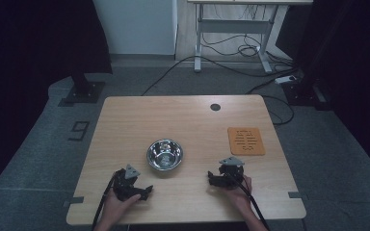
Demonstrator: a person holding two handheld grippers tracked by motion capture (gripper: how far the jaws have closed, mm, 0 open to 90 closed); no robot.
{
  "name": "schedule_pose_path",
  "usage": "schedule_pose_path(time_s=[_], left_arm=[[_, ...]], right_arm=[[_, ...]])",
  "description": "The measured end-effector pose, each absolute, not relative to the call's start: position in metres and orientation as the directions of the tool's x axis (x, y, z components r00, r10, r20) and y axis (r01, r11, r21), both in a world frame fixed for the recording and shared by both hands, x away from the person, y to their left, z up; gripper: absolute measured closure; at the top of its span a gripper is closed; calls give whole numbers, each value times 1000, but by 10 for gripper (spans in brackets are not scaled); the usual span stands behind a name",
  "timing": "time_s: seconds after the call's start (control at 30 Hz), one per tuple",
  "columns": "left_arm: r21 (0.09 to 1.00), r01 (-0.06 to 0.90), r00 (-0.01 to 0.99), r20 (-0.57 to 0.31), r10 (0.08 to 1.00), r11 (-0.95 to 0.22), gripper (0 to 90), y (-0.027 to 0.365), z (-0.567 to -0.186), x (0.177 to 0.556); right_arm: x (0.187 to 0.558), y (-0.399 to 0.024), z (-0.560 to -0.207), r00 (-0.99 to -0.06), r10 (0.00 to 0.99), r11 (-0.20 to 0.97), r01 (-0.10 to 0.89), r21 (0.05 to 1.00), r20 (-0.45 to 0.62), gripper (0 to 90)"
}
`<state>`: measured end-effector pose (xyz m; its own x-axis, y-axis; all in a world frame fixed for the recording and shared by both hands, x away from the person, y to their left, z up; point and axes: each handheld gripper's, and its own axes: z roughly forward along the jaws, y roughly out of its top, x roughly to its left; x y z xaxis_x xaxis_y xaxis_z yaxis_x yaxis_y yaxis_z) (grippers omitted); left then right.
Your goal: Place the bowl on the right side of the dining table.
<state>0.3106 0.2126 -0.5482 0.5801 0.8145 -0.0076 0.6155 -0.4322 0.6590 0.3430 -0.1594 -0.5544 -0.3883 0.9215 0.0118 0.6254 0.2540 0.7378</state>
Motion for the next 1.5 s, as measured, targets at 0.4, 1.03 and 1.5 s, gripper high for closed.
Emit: schedule_pose_path(time_s=[0.4, 1.03, 1.5], left_arm=[[659, 616, 580, -8, 815, -432, 0, 213, -548, 311], [659, 616, 580, -8, 815, -432, 0, 213, -548, 311], [659, 617, 579, -8, 815, -431, 0, 212, -548, 311]], right_arm=[[347, -168, -540, -364, 925, 170, 656, 735, 112, 118], [346, -161, -511, -397, 908, 146, 601, 785, 135, 128], [349, -154, -495, -435, 889, 150, 575, 804, 144, 134]])
